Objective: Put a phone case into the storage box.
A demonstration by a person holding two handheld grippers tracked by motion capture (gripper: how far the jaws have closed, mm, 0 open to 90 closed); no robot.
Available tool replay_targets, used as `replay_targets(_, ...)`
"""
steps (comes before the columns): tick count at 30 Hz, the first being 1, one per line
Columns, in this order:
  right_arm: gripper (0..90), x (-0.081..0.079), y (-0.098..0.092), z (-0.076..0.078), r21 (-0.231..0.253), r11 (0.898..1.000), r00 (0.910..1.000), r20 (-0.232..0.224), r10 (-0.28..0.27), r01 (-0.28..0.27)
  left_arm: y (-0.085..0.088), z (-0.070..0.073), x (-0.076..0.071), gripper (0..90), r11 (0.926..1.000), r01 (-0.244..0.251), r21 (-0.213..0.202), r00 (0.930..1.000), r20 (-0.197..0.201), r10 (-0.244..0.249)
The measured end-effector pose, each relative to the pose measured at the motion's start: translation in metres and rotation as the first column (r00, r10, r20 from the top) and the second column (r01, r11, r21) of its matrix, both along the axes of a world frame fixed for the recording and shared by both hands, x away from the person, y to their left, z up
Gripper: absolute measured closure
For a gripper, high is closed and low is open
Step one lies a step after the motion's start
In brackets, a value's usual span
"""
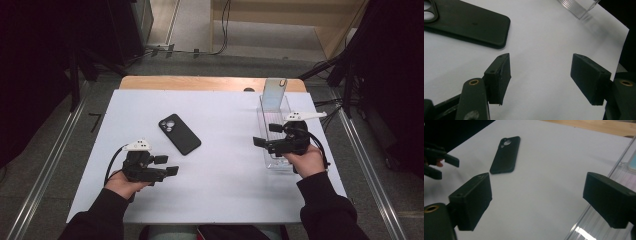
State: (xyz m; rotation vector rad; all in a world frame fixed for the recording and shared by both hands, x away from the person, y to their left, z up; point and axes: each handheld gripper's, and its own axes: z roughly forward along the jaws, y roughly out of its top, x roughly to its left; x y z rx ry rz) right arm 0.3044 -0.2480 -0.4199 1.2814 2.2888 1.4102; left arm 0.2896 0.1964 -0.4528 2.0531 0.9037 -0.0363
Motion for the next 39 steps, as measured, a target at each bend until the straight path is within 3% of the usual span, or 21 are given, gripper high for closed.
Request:
replay_targets(3, 13.8, -0.007, 0.003, -0.002, -0.02, 0.999, 0.9993, 0.003, 0.037, -0.037, 0.001, 0.0, 0.0, 32.7, 1.0, -0.003, -0.003, 1.0, 0.0, 0.003)
replay_targets(9, 13.8, -0.019, 0.004, -0.005, -0.004, 0.997, 0.9967, 0.015, 0.08, -0.08, 0.002, 0.0, 0.0, 32.6, 0.9999, -0.003, -0.01, 1.0, -0.004, 0.003)
replay_targets(14, 13.8, -0.029, 0.005, -0.009, -0.022, 0.993, 0.9934, 0.02, 0.113, -0.112, 0.002, 0.0, -0.001, 32.6, 1.0, 0.001, -0.008, 1.0, -0.001, -0.001)
replay_targets(21, 13.9, -0.04, 0.004, -0.019, -0.042, 0.981, 0.982, 0.012, 0.188, -0.188, 0.002, 0.003, -0.004, 32.1, 0.9999, 0.008, -0.01, 1.0, 0.004, -0.008)
replay_targets(27, 13.9, -0.043, 0.006, -0.024, -0.046, 0.979, 0.9797, -0.011, 0.2, -0.2, 0.005, 0.003, -0.006, 30.9, 0.9999, 0.007, -0.016, 1.0, 0.005, -0.007)
replay_targets(39, 13.9, -0.035, 0.023, -0.019, -0.025, 0.977, 0.9775, -0.016, 0.21, -0.211, 0.011, 0.001, -0.015, 30.0, 0.9994, -0.011, -0.033, 0.9999, 0.005, 0.011)
